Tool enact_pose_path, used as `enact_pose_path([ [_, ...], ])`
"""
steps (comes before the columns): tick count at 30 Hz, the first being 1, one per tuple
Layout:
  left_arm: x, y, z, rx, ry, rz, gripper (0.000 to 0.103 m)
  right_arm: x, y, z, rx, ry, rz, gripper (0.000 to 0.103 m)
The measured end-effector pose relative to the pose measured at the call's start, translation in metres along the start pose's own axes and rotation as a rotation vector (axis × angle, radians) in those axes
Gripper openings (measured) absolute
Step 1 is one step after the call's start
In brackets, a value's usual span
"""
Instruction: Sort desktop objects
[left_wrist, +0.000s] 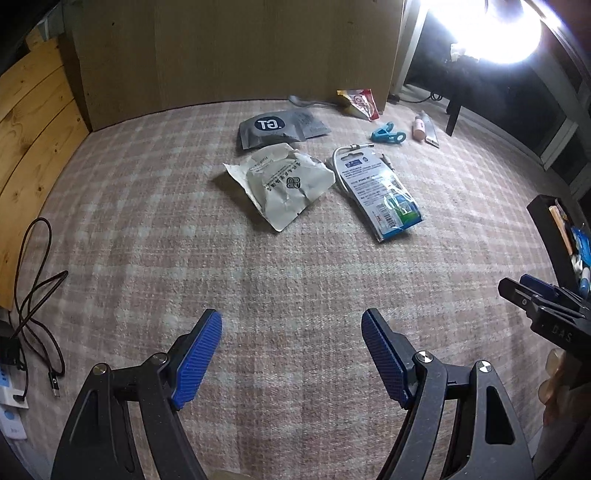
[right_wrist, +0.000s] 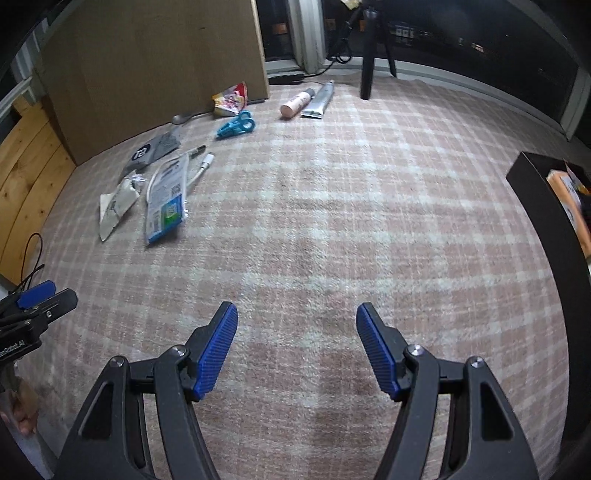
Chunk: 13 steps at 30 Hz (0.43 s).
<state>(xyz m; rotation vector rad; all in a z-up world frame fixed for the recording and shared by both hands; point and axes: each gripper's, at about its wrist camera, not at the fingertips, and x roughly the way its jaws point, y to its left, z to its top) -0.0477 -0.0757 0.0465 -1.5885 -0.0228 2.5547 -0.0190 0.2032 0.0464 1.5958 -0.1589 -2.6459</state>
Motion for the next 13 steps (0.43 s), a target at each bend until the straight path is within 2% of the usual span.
enact_pose_path([
  [13,0.008,-0.001,-0.002,0.035,0.000,-0.024,0.076,0.015,0.009,-0.003,-0.022,-0.009,-0.057,0.066],
])
